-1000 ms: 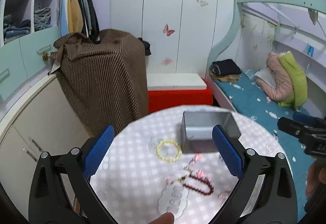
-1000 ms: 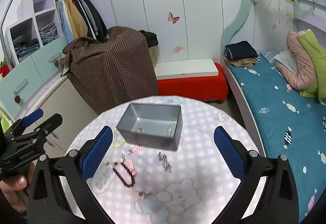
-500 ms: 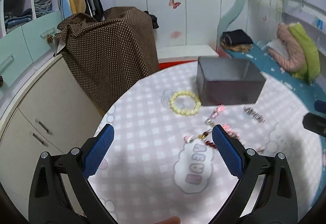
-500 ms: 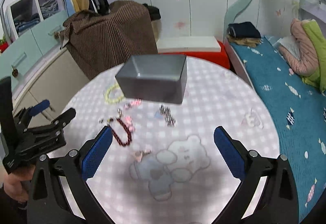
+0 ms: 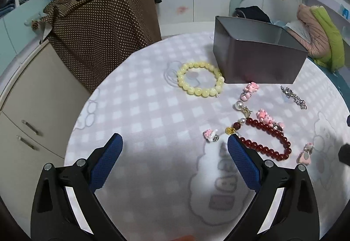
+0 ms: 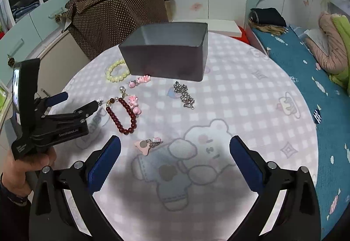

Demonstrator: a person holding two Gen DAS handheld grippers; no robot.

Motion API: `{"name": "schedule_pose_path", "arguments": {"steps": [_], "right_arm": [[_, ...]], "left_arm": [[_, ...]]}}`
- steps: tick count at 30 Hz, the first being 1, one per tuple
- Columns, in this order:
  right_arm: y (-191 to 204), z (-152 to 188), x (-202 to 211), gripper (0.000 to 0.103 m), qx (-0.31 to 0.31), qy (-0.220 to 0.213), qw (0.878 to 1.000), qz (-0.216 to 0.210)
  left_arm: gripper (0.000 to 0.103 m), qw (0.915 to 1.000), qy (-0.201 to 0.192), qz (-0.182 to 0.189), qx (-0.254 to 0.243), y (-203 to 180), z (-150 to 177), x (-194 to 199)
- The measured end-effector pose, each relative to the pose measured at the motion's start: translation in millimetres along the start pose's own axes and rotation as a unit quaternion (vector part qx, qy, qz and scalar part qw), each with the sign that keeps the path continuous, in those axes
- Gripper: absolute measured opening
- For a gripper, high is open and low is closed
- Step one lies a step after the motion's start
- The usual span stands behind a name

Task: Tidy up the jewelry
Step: 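Grasp a pink animal charm with the left gripper while the right grasps another pink charm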

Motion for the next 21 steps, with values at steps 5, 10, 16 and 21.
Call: {"name": "schedule_pose_path", "arguments": {"steps": [5, 10, 16, 21], "right_arm": [[1, 4, -11, 0.095, 0.005, 0.013, 1.000, -0.004], [4, 10, -23, 0.090, 0.014, 0.031, 0.999, -0.012], [6, 14, -34, 0.067, 0.023, 0.039, 0.999, -0.016], [11, 12, -40, 0.057, 0.035, 0.033, 0.999, -0.017]], "left_arm": [[0.069, 0.9995, 0.017, 0.026, 0.005, -4, -2, -12], [0.043, 0.9988, 0.011, 0.047, -0.005, -12, -2, -6], [0.013, 0.9970, 0.017, 0.074, 0.012, -12, -1, 0], [0.013, 0.9967, 0.015, 0.077, 0.020, -6, 2, 8]]}}
Point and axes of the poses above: each gripper's, at about its wrist camera, not at the fingertips, and x roughly against the way its jaws point, y to its left, z to its underside, the point moved 5 cm from there along -x, roughly the way its jaws point, and after that the axes turned 14 degrees about -z, right-handed, at the moved point
